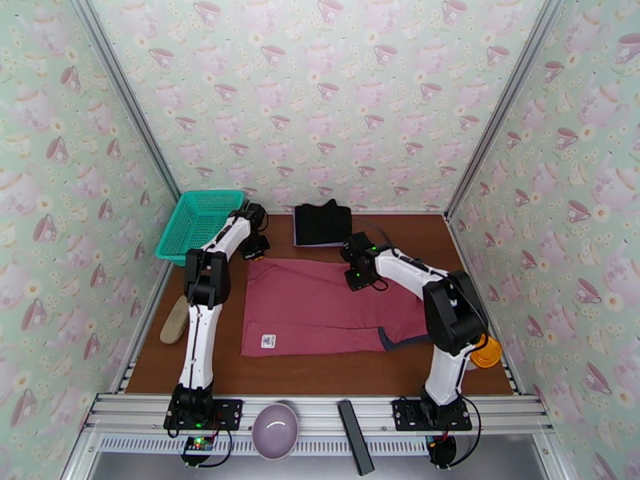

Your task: Fold and stack the mixed laundry pile

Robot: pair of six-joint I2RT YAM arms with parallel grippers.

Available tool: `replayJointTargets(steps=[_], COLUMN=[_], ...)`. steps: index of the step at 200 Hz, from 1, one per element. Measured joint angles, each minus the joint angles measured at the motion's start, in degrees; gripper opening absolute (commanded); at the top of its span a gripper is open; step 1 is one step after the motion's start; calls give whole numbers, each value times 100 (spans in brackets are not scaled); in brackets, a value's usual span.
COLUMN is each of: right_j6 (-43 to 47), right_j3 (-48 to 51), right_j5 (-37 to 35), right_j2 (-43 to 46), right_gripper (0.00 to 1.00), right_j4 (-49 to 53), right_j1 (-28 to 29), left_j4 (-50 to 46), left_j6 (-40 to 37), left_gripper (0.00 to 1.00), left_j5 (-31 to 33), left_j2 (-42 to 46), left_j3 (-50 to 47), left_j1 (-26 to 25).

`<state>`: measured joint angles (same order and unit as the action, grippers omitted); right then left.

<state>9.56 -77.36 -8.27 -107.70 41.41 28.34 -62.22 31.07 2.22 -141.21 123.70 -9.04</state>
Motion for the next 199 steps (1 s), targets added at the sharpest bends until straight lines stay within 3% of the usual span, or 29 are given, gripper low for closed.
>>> replayJointTargets(steps=[68, 199], right_j6=[1318, 2017], right_j3=[7, -20], right_j5=[-710, -960], right_j2=[-153, -450], right_gripper=[39, 49], right_j4=[-24, -330], right_j1=[-11, 293], left_j4=[52, 52], left_j6=[-22, -63], left_gripper=[0, 0], left_j5=[2, -7], left_j2=[31, 33], left_j3=[-59, -59], left_j1=[0, 7])
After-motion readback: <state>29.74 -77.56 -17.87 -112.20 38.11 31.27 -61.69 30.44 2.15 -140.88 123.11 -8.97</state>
